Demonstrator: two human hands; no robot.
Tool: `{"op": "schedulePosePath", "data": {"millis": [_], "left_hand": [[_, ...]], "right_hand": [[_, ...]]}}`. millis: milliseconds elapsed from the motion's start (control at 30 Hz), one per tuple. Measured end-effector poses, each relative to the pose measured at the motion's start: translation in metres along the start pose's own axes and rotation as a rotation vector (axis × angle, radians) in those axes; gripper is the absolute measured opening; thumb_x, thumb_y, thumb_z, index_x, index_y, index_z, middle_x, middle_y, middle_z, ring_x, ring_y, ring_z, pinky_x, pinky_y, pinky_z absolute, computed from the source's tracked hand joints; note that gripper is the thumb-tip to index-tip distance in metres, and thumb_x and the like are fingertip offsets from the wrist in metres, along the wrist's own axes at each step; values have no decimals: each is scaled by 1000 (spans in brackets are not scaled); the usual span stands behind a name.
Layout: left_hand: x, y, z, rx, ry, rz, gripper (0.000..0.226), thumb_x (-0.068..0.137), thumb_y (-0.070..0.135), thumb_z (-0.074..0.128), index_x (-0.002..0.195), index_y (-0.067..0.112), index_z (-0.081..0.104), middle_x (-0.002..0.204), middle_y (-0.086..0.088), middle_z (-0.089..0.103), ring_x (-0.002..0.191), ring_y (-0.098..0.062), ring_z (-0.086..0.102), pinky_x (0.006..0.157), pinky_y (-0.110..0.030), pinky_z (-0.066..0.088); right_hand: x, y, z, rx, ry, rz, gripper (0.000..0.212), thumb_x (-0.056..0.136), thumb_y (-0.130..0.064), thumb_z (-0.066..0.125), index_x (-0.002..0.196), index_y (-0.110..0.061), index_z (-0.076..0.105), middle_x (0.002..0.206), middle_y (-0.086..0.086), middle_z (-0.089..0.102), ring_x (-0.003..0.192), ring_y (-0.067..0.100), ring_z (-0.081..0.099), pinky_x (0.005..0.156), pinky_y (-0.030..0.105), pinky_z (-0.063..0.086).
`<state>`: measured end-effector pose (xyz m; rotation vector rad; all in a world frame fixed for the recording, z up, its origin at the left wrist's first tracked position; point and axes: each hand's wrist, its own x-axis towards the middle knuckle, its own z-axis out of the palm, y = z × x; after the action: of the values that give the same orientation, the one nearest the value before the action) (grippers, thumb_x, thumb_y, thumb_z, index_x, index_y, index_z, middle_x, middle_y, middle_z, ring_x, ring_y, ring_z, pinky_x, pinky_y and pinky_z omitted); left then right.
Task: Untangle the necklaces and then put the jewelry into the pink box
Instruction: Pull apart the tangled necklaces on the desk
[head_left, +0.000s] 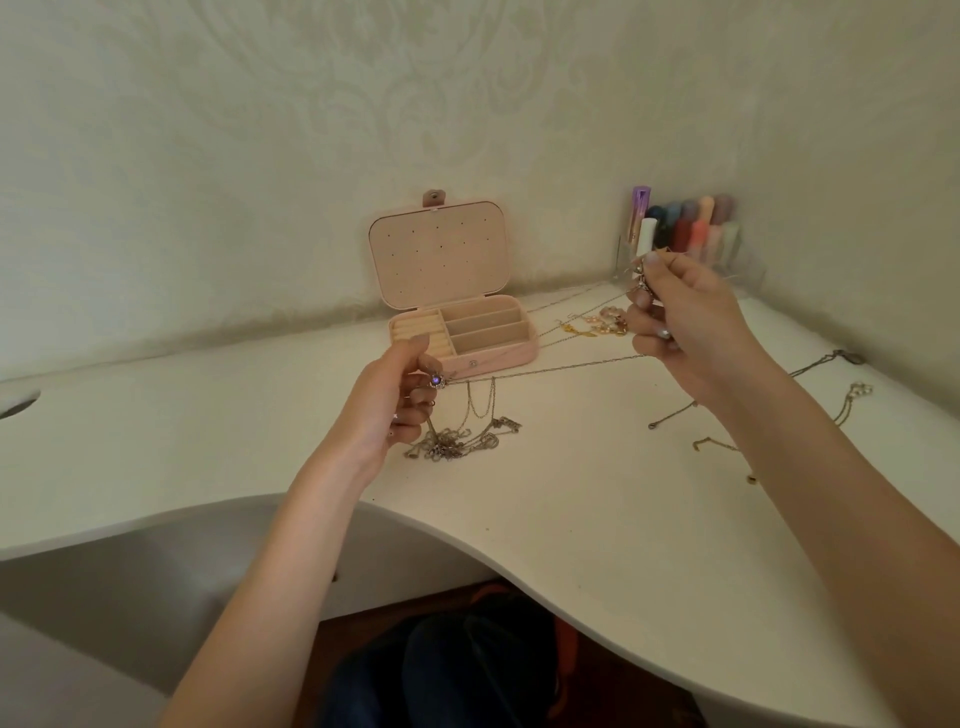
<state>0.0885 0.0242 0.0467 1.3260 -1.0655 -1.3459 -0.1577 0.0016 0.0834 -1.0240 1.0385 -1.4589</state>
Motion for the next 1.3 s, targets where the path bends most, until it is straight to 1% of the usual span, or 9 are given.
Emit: {"op": "schedulePosePath", "data": {"millis": [167, 300, 533, 667, 767, 833, 933, 1133, 1300], "left_hand": [[0, -1, -6, 68, -103, 57, 10, 78, 19, 61, 73, 18, 51, 53, 9, 31, 42, -5, 20, 35, -14, 13], [0, -3, -7, 302, -73, 189, 22, 79, -1, 68, 82, 18, 58, 58, 4, 37, 43, -7, 28, 38, -16, 22], [2, -9, -12, 323, -74, 331, 15, 85, 13, 68, 85, 18, 54, 61, -2, 37, 45, -7, 26, 40, -16, 22], [-3, -9, -12, 321, -98, 427, 10, 87, 19, 65, 79, 22, 59, 58, -4, 36, 44, -8, 28, 40, -15, 24], [-3, -11, -11, 346, -35, 472, 17, 91, 15, 61, 76, 22, 64, 55, 6, 46, 40, -2, 35, 40, -11, 27], [-1, -12, -12, 289, 30, 450, 23, 95, 17, 55, 74, 23, 62, 56, 7, 55, 38, -7, 37, 38, -16, 26], [3, -14, -15, 219, 170, 394, 19, 99, 20, 48, 83, 15, 56, 60, 5, 65, 36, -11, 47, 36, -15, 25], [3, -15, -13, 190, 334, 372, 21, 103, 27, 34, 88, 16, 43, 66, -3, 66, 37, -17, 57, 32, -19, 32], [4, -13, -10, 96, 394, 392, 24, 105, 26, 28, 85, 19, 41, 78, 1, 66, 44, -14, 61, 32, -18, 34]], "right_hand": [[1, 0, -1, 55, 20, 15, 22, 102, -20, 41, 81, -17, 47, 60, -3, 42, 37, 4, 26, 34, 15, 19], [3, 1, -2, 65, 19, 9, 22, 102, -20, 41, 81, -16, 47, 60, -3, 42, 37, 4, 26, 34, 15, 19], [5, 1, -5, 69, 21, 16, 23, 102, -21, 41, 79, -16, 45, 61, -2, 42, 36, 4, 27, 33, 14, 19], [5, 1, -5, 45, 28, 16, 22, 102, -21, 41, 81, -16, 47, 61, -2, 42, 37, 4, 27, 34, 15, 19], [4, 1, -4, 38, 22, 22, 24, 102, -21, 41, 79, -16, 46, 62, -2, 42, 37, 4, 27, 34, 15, 18], [4, 1, -4, 32, 23, 23, 24, 102, -21, 40, 79, -17, 45, 62, -2, 41, 36, 4, 26, 34, 15, 18], [4, 2, -5, 40, 25, 28, 23, 102, -21, 41, 80, -16, 45, 62, -2, 42, 36, 4, 27, 33, 15, 19], [4, 4, -1, -13, 5, 31, 20, 102, -20, 41, 83, -15, 47, 62, -2, 44, 37, 4, 28, 33, 15, 19], [5, 7, -2, -106, -2, 12, 14, 102, -22, 41, 92, -14, 46, 62, 0, 47, 37, 5, 29, 34, 16, 22]]}}
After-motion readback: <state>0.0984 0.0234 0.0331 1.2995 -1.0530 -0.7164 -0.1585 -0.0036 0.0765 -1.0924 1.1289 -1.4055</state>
